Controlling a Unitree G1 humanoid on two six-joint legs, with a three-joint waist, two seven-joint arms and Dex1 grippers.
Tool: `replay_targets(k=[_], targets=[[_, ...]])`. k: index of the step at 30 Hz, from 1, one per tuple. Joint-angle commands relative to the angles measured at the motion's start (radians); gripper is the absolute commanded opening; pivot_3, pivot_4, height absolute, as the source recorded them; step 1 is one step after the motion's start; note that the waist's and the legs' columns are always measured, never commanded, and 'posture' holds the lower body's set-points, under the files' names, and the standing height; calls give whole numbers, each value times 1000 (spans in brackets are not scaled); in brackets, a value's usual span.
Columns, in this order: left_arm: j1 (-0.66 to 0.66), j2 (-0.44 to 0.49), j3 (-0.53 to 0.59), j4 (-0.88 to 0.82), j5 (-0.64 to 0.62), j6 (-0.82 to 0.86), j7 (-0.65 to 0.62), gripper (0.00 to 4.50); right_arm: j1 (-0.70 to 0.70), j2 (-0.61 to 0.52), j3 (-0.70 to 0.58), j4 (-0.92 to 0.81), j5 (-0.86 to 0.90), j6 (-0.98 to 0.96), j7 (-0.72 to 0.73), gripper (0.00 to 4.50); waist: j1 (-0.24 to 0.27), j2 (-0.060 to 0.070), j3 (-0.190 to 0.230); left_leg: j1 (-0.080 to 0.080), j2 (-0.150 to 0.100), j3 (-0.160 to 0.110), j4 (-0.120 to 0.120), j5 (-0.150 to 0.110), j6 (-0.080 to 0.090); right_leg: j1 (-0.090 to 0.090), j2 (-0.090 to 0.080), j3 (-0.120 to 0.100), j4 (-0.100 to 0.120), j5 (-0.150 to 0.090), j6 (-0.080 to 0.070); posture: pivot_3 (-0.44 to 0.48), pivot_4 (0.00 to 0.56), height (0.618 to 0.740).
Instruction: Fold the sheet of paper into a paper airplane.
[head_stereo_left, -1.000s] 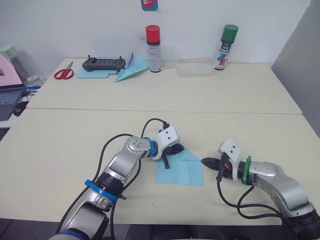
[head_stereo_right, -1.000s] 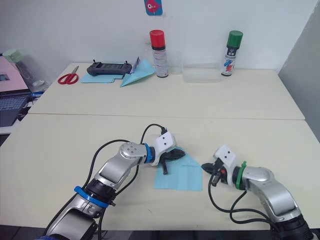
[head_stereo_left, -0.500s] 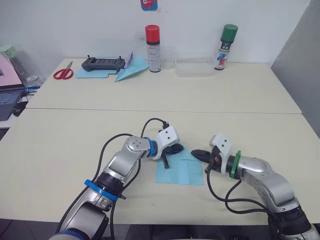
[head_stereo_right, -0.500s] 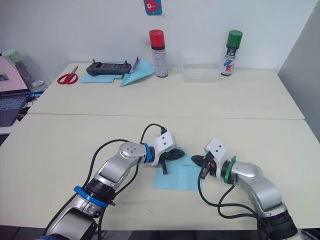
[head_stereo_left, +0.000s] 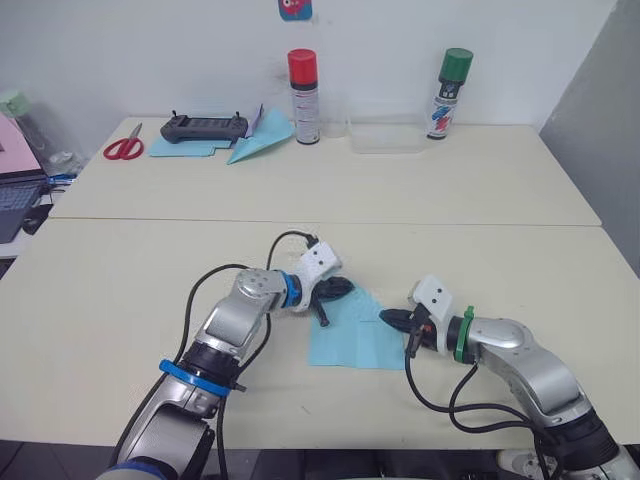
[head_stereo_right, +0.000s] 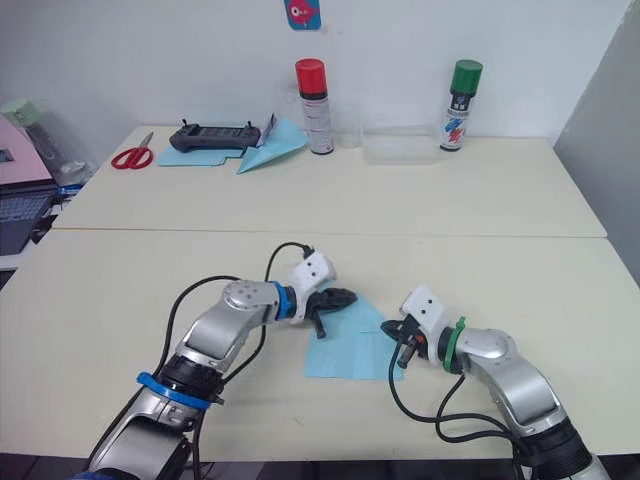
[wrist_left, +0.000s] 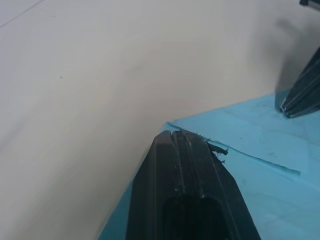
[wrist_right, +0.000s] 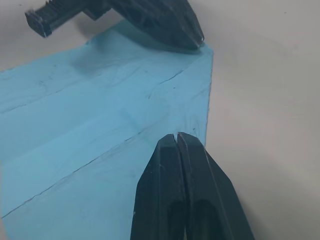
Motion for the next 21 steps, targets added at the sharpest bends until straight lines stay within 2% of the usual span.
replay_targets(k=[1,4,8,21], targets=[[-25,-40,33,-119,-84,51,-3,0,3,-8,11,21,-25,6,-2,46,1,0,0,0,0,0,0,0,0,0,0,0,0,0,0,0,150,740],[-18,-51,4,-151,-82,64,3,0,1,-9,11,22,-25,6,-3,46,1,0,0,0,0,0,0,0,0,0,0,0,0,0,0,0,150,740],[1,-36,-77,-107,-3,2,19,0,-6,-7,12,26,-26,4,-5,46,0,0,0,1,0,0,0,0,0,0,0,0,0,0,0,0,150,740],[-17,-63,-127,37,64,-79,20,0,9,-9,13,8,-29,10,-13,46,1,0,0,0,0,0,0,0,0,0,0,0,0,0,0,0,150,740]])
